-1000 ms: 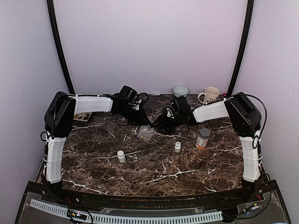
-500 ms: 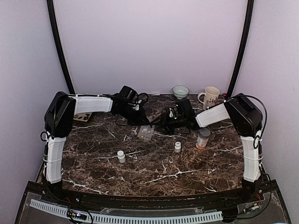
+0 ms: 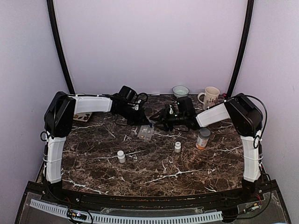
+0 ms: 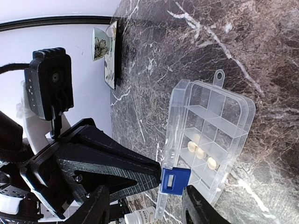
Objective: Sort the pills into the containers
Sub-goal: Close the lid of the pill container.
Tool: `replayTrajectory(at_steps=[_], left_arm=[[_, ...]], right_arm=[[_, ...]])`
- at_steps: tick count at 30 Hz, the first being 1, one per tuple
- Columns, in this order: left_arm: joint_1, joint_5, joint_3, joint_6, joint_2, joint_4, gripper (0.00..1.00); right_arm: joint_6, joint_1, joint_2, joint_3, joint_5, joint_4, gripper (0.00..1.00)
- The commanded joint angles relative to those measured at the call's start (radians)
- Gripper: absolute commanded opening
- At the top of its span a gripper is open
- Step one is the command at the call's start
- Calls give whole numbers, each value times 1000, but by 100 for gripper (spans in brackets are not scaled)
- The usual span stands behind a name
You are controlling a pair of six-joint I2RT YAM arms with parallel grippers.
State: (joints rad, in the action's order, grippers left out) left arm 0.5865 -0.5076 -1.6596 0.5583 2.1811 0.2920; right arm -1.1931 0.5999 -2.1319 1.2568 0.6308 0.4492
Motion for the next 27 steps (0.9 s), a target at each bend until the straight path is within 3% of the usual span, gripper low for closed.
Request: replayTrajectory(at_steps=[1, 27], left_arm=[[-8, -14, 15, 3, 3, -10, 7], [-18, -34, 20, -13, 1, -4, 5]], right_arm=[[0, -6, -13, 28, 14, 17, 54], [-32, -5, -53, 37, 50, 11, 54]])
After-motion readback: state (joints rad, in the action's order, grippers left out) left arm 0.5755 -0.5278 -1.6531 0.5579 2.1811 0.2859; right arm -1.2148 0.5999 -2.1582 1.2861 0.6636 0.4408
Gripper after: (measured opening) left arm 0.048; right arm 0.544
